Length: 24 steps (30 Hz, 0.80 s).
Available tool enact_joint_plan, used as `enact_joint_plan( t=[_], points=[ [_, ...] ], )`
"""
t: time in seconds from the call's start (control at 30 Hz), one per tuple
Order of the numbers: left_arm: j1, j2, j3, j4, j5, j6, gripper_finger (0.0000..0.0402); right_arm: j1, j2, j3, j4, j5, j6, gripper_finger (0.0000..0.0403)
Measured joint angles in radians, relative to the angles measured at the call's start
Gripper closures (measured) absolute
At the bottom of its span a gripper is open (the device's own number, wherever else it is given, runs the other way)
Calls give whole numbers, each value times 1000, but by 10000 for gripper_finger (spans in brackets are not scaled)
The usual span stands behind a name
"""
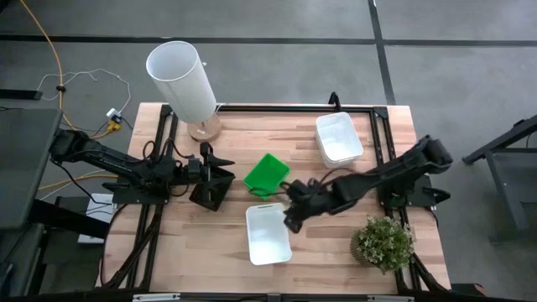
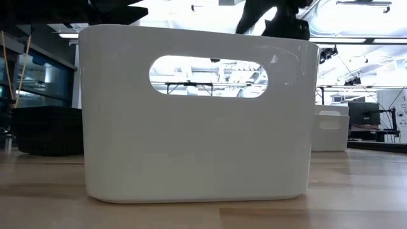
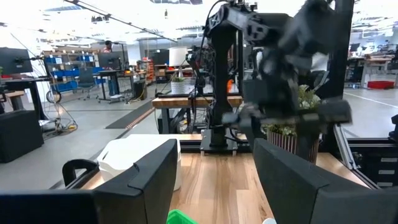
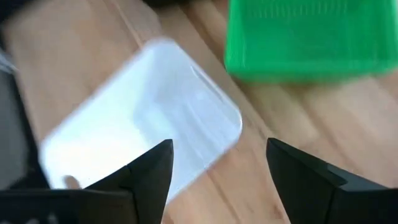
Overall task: Stack baskets by color
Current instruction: Put the bottom white bin on the white bin
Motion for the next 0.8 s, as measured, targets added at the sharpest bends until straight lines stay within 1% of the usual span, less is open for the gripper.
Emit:
enact_joint_plan(
  t=[0.07, 0.2, 0.3, 0.37, 0.53, 0.8],
  points=[
    [0, 0, 0, 0, 0, 0, 200, 7, 66, 56, -51, -26, 32, 158],
    [0, 0, 0, 0, 0, 0, 200, 21, 182, 130, -87, -51, 71, 158],
    [0, 0, 0, 0, 0, 0, 200, 22, 250, 148, -109, -93, 87, 158],
    [0, 0, 0, 0, 0, 0, 200, 22, 281, 148, -109, -102, 91, 158],
    [0, 0, 0, 0, 0, 0, 200, 12, 325, 134, -111, -138, 131, 158],
    [0, 0, 0, 0, 0, 0, 200, 12, 327, 134, -74, -132, 132, 158]
  ],
)
